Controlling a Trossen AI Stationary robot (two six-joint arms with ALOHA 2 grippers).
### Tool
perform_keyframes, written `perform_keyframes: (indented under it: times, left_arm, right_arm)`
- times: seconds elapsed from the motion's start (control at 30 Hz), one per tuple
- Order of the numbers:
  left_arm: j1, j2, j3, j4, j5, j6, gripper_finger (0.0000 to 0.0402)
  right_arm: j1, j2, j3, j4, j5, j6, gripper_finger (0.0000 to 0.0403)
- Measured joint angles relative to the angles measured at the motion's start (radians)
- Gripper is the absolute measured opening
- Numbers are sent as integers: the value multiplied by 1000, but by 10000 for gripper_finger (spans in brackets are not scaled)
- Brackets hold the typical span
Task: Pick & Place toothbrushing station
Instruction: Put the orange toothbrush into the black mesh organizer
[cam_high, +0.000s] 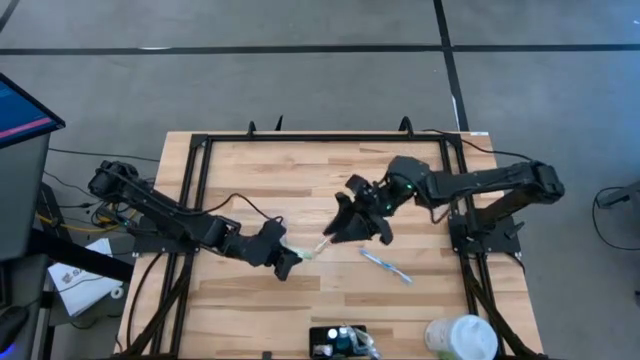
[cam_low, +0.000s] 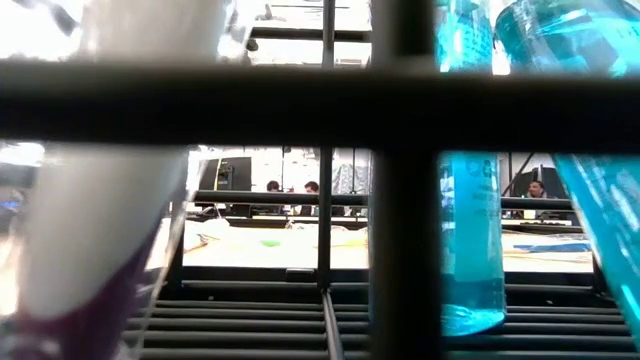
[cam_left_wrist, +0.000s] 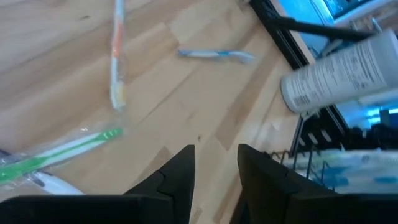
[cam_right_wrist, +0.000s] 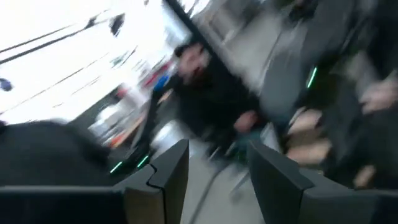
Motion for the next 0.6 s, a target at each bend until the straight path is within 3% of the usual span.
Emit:
perform_keyframes:
  times: [0.13, 0.23, 0.4, 0.5, 0.6]
  left_arm:
    - [-23, 0, 0, 0, 0, 28, 117]
    - [-38, 0, 0, -1, 0, 29, 117]
    - [-50, 0, 0, -1, 0, 31, 117]
    - [-49, 0, 0, -1, 0, 51, 117]
    - [-35, 0, 0, 0, 1, 60, 117]
  right_arm:
    - [85, -3, 24, -27, 280, -124, 154]
    - [113, -2, 29, -25, 393, -156, 154]
    - [112, 14, 29, -38, 391, 12, 154]
    - [106, 13, 31, -54, 329, 36, 154]
    - [89, 24, 29, -114, 321, 191, 154]
